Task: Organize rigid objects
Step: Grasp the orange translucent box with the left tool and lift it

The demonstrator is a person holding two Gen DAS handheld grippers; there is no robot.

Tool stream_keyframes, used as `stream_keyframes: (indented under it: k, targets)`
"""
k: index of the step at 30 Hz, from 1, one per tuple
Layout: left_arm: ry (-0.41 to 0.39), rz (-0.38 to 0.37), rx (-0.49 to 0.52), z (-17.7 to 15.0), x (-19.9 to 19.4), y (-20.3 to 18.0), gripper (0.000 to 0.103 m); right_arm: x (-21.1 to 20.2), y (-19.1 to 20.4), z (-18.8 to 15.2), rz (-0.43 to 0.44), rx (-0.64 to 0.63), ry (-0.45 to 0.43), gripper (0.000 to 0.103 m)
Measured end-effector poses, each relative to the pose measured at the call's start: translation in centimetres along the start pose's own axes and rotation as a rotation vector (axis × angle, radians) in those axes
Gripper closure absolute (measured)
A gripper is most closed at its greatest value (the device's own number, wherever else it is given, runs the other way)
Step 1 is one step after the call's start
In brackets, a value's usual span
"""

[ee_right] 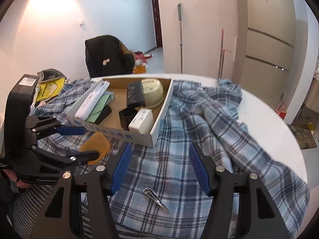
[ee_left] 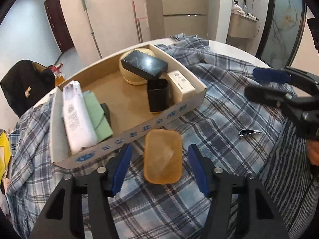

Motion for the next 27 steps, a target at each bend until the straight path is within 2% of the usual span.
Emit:
stream_keyframes:
  k: [3,9,10,12,14,17,23,26,27]
  targets:
    - [0.007,0.002,0.012,-0.1,0.7,-0.2,0.042,0.7,0.4,-0.5,0.022,-0.008,0.030,0.044]
    - [0.034,-0.004,0.017,-0.3,1.7,-0.5,0.042,0.7,0.2,-0.5,0.017,-0.011,0.024,0.044]
    - [0.048,-0.011,0.010,-0.3,2.1,-0.4,0.044,0.7,0.1,-0.5,0.017,-0.011,0.025,0.044]
    - [0.070,-0.013,-0.008,-0.5,2.6,-0.1,0.057,0.9,0.1,-0.6,0.017,-0.010,0.030,0.044]
    - [0.076,-0.019,-0.025,-0.5,2.7,0.3,0.058,1.5,0.3,-0.9,0.020,-0.016,0.052,0.044]
    - [0.039,-0.013,-0.023,-0.2,1.9,0.3,0.058,1.8,0.2,-1.2,0.026,-0.011,0.069,0.044]
    - [-0.067,-0.026,-0.030,0.1,-2.2,-0.3,0.058,0.7,-0.6,-0.8,0.018,0.006,0.046,0.044]
    - [-0.141,-0.053,-0.035,0.0,-5.3,-0.9,0.058,0.9,-0.4,-1.7,0.065,0.014,0.092,0.044]
    - [-0.161,-0.061,-0.031,-0.1,-6.2,-1.1,0.058,1.1,-0.3,-2.3,0.084,0.020,0.119,0.047]
Point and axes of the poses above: each gripper's, at about its wrist camera, not at the fingertips, and x roughly the way its jaws point, y to its left, z to its top, the point moved 8 cm from there along x, roughly the way its jaws point, and after that the axes turned 10 degrees about -x, right-handed, at the moved point
